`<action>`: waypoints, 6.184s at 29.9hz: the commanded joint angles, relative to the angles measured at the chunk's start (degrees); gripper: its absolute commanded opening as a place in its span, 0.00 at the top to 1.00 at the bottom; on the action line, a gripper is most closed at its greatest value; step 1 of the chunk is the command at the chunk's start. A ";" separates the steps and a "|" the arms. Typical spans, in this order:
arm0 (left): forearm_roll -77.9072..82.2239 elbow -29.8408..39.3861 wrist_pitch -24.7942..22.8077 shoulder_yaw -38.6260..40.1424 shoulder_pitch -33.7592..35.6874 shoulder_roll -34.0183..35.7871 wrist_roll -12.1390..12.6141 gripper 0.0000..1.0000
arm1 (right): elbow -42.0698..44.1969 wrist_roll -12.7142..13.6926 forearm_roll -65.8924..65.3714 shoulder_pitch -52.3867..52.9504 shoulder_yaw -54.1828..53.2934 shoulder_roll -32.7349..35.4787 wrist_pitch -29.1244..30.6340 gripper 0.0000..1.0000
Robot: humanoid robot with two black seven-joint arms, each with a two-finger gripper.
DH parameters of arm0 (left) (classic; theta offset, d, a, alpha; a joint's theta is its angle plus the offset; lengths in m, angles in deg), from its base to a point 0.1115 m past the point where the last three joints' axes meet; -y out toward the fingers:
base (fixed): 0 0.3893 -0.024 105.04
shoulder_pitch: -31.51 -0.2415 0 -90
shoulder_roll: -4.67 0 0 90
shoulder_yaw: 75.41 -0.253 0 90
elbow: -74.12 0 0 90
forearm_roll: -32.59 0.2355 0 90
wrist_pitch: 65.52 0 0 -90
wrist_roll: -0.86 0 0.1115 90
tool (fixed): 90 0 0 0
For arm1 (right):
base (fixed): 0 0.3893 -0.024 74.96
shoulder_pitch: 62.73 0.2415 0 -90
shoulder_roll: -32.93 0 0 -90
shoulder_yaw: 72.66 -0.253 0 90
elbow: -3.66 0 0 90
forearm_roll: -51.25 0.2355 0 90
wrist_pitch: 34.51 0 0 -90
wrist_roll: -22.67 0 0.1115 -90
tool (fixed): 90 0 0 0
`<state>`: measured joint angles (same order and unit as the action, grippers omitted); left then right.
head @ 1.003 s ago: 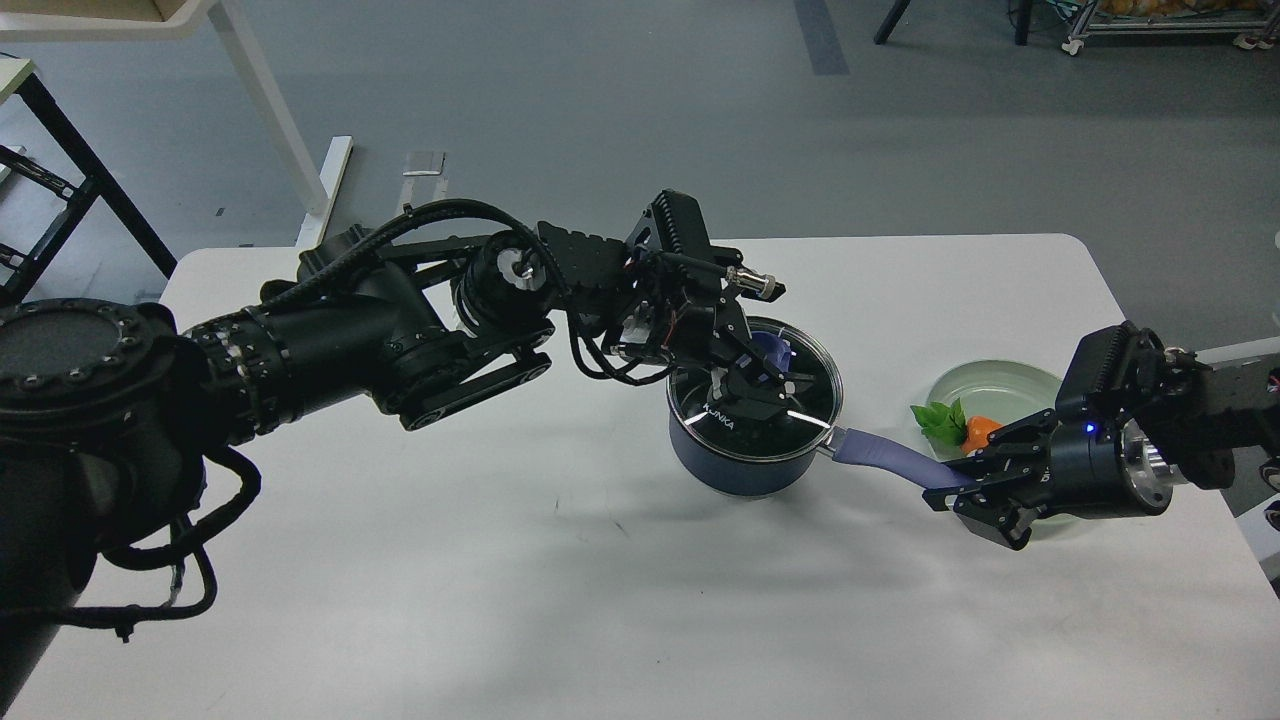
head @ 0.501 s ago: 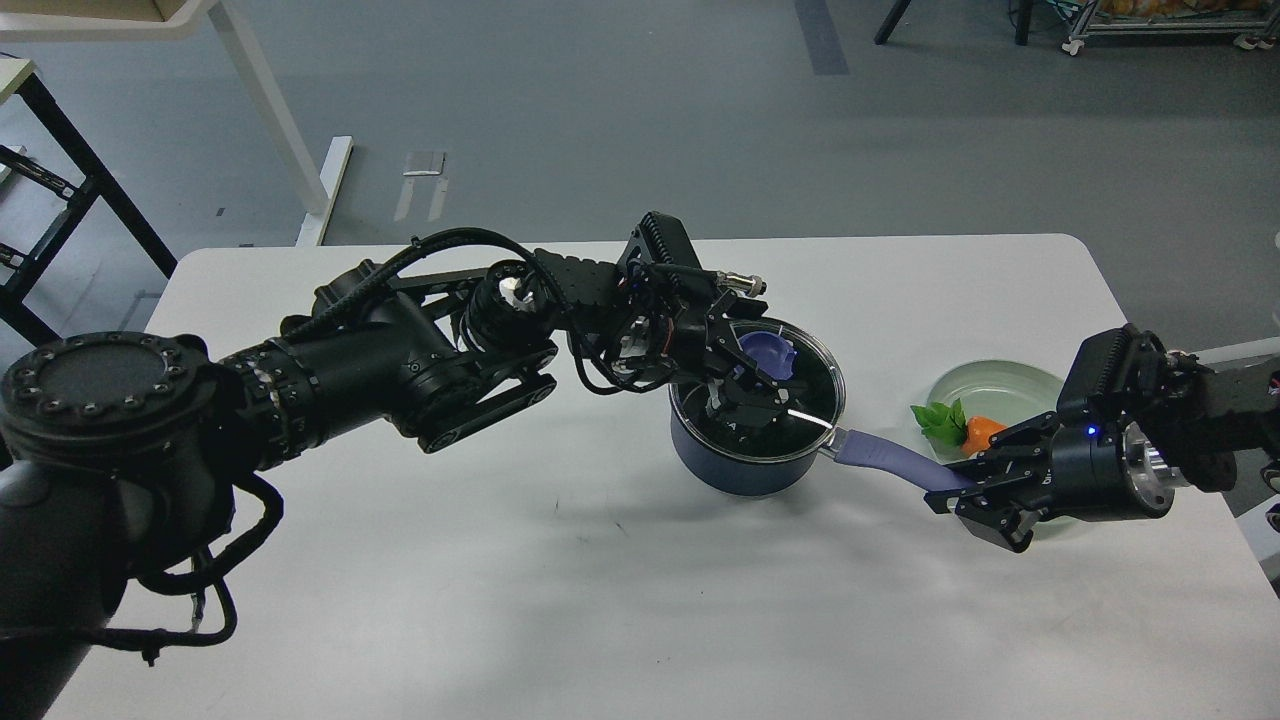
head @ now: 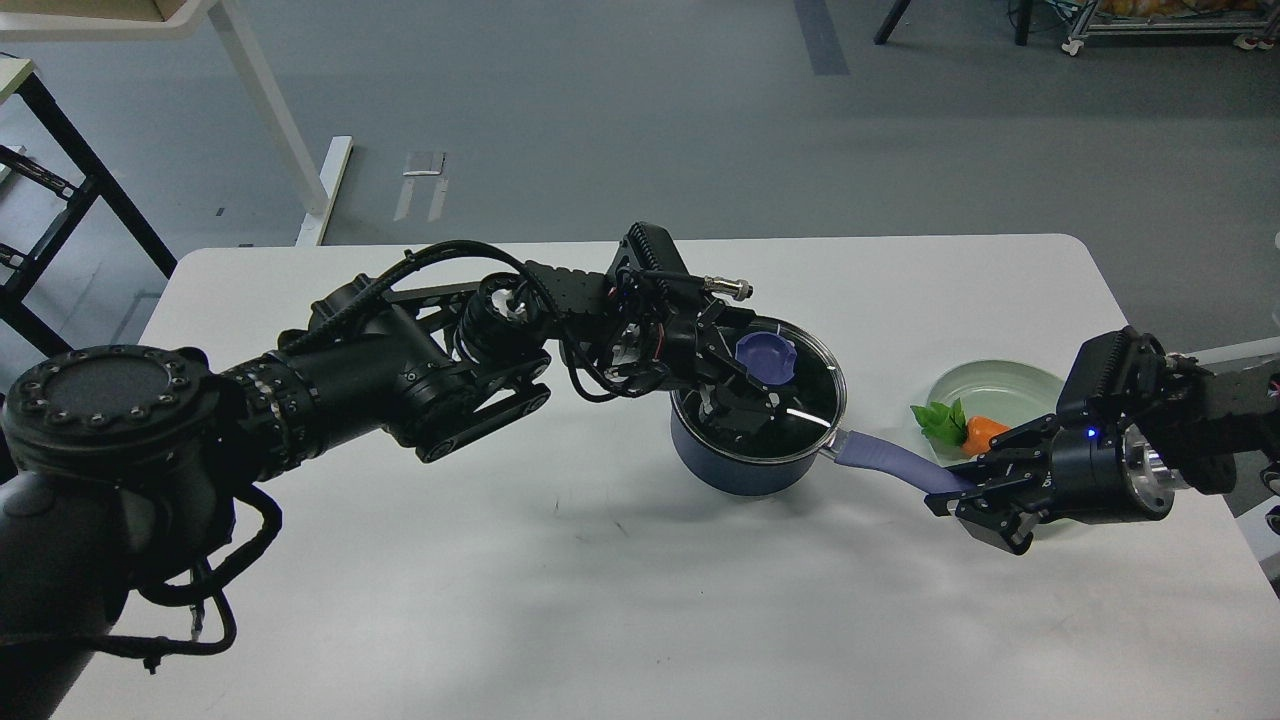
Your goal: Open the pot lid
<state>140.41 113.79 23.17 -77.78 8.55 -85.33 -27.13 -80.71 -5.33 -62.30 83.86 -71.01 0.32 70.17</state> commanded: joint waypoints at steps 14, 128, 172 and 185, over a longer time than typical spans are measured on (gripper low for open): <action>-2.70 -0.13 0.61 -0.09 -0.76 0.00 -0.01 0.02 | -0.01 0.00 0.00 -0.08 0.03 0.00 -0.52 0.67; -51.14 32.04 6.70 3.24 -18.18 58.45 -0.01 0.01 | -0.09 0.00 0.08 -0.79 -0.06 1.06 -1.93 0.67; -114.94 9.46 -22.15 14.94 -23.97 42.37 -0.01 0.01 | 6.13 0.00 111.60 0.62 -4.72 -5.70 -16.52 0.01; -114.76 2.51 -23.04 16.87 -24.67 34.63 0.75 0.01 | 22.67 0.00 121.37 -11.15 -15.79 -22.14 -15.82 0.01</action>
<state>25.46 116.96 0.05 -60.93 -16.10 -49.80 -26.63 -59.04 -5.34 59.22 74.39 -85.82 -19.68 54.34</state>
